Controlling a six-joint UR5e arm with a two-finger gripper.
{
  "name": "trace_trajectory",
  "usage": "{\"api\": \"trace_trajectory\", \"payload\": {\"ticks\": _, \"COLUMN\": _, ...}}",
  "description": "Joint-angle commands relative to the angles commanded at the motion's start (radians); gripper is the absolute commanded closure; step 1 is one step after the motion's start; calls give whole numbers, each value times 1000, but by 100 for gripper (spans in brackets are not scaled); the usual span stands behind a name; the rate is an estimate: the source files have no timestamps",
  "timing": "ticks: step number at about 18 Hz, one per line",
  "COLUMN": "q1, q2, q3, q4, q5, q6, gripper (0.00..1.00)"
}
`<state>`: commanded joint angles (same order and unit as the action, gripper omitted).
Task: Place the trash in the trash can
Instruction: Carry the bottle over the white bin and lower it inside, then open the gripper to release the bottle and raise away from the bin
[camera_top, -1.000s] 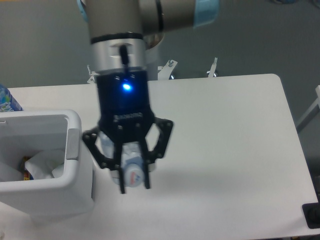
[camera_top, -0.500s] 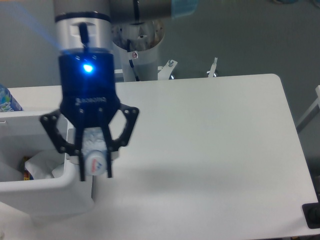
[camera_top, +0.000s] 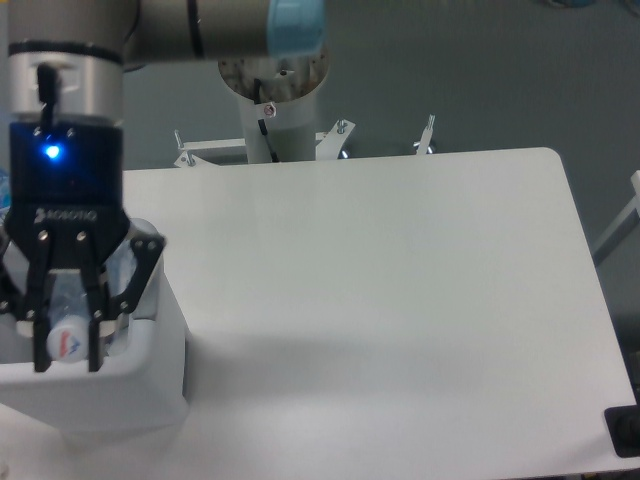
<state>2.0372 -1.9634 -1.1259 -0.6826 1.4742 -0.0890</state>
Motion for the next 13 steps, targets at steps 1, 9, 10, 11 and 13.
{"api": "trace_trajectory", "payload": {"ticks": 1, "q1": -6, "q2": -2, "q3": -5, "q4": 0, "q5": 0, "q6": 0, "gripper": 82}}
{"api": "trace_trajectory", "payload": {"ticks": 9, "q1": -12, "q2": -18, "q3": -9, "q4": 0, "q5": 3, "q6": 117, "gripper": 0}}
{"api": "trace_trajectory", "payload": {"ticks": 10, "q1": -12, "q2": -18, "q3": -9, "q4": 0, "q5": 3, "q6": 117, "gripper": 0}}
{"api": "trace_trajectory", "payload": {"ticks": 11, "q1": -12, "q2": -18, "q3": -12, "q4": 0, "q5": 3, "q6": 117, "gripper": 0}}
{"api": "trace_trajectory", "payload": {"ticks": 13, "q1": -12, "q2": -14, "q3": -31, "q4": 0, "q5": 3, "q6": 121, "gripper": 0}}
